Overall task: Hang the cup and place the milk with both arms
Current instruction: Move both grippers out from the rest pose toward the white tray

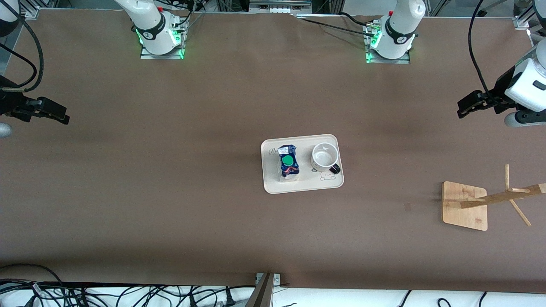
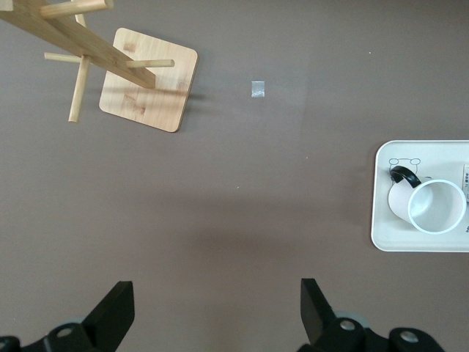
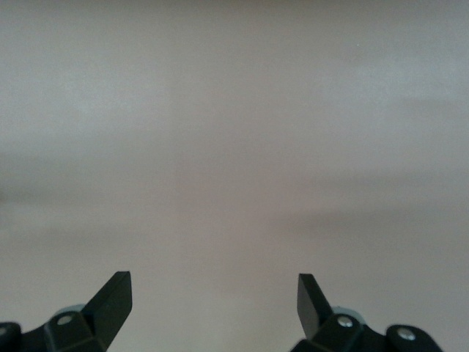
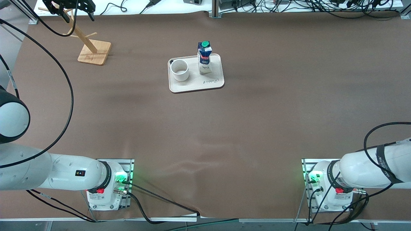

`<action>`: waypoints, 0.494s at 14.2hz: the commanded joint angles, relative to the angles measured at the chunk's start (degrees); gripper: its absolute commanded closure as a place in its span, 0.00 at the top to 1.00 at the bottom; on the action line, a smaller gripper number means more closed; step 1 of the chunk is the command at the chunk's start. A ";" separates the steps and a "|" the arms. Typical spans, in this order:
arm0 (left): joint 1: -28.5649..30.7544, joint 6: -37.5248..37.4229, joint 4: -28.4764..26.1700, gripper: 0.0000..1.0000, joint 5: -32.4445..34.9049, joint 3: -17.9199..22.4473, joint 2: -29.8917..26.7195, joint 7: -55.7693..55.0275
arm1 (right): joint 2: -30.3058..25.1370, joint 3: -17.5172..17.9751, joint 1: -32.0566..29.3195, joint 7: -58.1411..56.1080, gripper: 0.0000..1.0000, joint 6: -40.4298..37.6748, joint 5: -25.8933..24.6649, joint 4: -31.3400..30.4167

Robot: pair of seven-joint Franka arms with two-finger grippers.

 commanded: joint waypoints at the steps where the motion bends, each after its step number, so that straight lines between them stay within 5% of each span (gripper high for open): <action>1: 0.07 -1.93 1.23 1.00 0.61 -0.08 -0.17 0.96 | -0.33 0.31 -0.35 0.38 1.00 -0.73 0.48 0.06; 7: 0.06 -2.02 1.23 1.00 1.05 -0.25 0.62 1.05 | -0.33 0.57 -0.17 0.55 1.00 -0.82 1.00 -0.03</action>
